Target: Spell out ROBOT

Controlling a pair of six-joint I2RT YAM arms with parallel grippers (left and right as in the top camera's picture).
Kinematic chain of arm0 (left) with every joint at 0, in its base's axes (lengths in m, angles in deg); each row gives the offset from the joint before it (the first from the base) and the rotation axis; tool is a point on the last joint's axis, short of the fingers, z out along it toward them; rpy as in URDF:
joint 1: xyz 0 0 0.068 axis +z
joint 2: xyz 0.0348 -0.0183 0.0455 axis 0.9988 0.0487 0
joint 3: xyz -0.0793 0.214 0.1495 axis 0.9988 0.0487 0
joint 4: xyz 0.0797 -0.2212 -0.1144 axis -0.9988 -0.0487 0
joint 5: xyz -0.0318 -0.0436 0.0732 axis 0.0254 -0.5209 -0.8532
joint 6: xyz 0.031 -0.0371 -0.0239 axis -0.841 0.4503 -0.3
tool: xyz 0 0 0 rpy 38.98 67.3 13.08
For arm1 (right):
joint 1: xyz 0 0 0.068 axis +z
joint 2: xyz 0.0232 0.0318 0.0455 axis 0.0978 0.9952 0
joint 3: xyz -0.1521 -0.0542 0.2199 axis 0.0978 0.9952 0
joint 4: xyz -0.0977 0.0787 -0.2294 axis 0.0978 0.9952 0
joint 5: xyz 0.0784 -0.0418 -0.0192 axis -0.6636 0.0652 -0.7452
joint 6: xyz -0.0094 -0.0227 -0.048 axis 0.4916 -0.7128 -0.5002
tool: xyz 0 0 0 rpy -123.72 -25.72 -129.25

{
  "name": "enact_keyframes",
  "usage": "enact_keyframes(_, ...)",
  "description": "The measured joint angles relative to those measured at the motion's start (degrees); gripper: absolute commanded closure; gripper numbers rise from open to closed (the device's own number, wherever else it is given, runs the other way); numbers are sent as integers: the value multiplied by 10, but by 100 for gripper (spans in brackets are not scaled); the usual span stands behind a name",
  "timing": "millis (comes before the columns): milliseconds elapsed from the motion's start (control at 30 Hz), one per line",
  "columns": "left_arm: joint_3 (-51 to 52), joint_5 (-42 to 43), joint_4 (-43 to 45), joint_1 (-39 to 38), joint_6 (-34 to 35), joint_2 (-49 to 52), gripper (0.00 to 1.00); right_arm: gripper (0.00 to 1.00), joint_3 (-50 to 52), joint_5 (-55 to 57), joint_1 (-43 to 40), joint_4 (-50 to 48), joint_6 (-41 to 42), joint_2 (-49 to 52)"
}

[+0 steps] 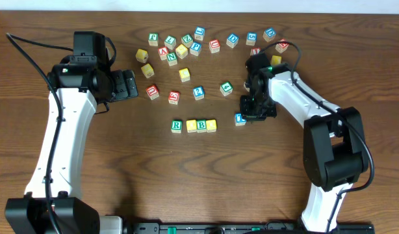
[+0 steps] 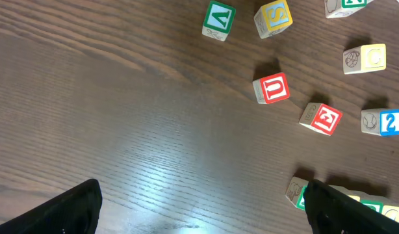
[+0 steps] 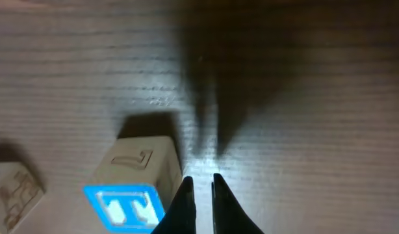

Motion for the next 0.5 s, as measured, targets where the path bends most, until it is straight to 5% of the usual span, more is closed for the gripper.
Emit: enact_keyframes(500,0,0,0,0,0,0,3,95,7,2,24,-27,-19,0)
